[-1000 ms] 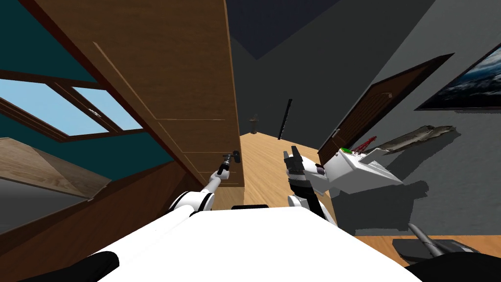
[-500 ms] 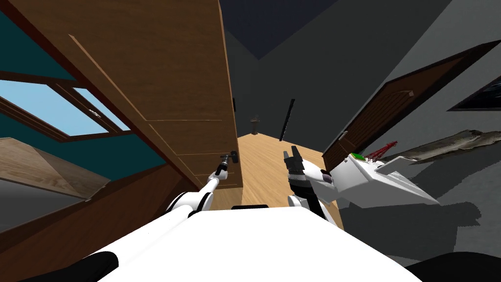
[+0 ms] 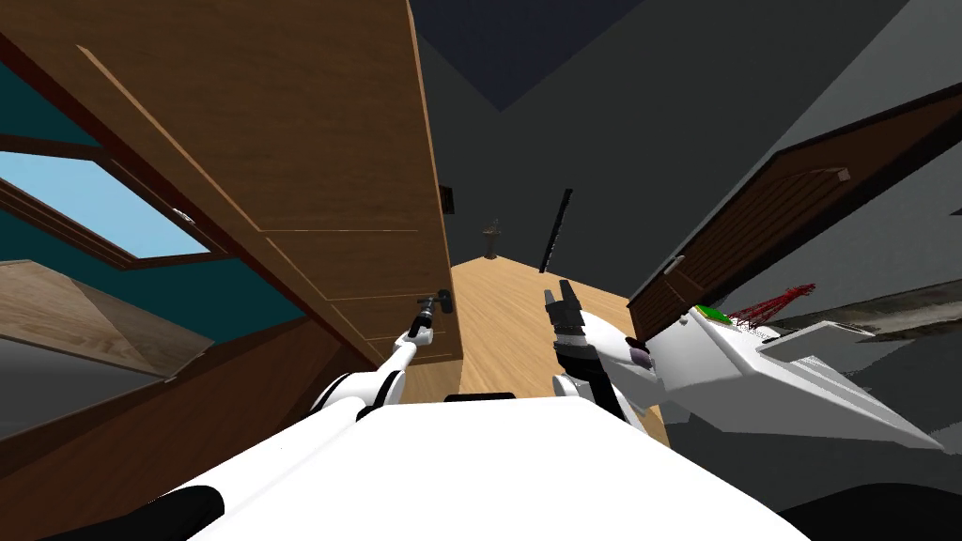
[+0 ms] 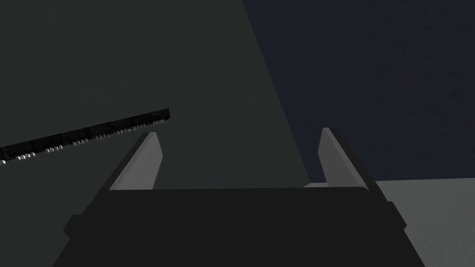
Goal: Push the door open
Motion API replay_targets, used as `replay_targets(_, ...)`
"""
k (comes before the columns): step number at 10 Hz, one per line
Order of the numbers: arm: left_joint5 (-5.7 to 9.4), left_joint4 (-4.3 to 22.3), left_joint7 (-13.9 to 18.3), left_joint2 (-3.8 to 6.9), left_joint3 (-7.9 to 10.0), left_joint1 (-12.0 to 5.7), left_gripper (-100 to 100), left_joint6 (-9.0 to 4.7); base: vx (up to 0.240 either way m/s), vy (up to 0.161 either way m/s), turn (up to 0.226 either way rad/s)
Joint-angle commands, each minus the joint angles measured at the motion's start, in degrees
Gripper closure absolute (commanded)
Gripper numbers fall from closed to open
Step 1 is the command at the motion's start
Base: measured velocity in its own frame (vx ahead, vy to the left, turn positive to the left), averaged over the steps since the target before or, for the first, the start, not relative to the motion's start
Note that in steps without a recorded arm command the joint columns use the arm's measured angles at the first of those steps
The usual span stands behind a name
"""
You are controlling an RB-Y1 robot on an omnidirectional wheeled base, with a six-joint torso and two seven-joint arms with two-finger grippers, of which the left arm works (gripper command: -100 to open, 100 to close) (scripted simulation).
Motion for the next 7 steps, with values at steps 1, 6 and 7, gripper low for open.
replay_targets(1, 0.31, 0.81, -0.31, 0.22, 0.7, -0.75, 100, -0.39, 0.18, -0.113, 0.066)
replay_targets(6, 1.2, 0.48, -1.2, 1.49, 2.91, 0.24, 100, -0.07, 0.165, -0.075, 0.06)
replay_targets(7, 1.43, 0.55, -1.43, 1.75, 3.47, 0.32, 100, -0.12, 0.2, -0.098, 0.051)
